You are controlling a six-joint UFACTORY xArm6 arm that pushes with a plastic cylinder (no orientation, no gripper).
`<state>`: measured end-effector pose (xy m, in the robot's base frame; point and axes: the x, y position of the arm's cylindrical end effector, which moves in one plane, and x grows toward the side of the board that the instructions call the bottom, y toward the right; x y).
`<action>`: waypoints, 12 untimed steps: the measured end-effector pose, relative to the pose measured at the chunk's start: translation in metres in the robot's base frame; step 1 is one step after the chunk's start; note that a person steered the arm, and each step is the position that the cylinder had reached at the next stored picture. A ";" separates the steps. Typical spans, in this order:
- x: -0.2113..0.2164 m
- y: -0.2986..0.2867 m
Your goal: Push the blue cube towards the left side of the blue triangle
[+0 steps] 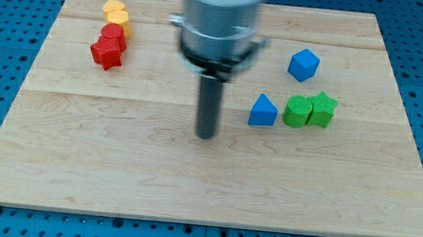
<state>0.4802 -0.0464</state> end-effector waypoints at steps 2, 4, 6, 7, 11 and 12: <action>-0.182 0.041; -0.215 0.221; -0.149 0.237; -0.138 0.185; -0.102 0.096; -0.104 0.076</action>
<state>0.3762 0.0298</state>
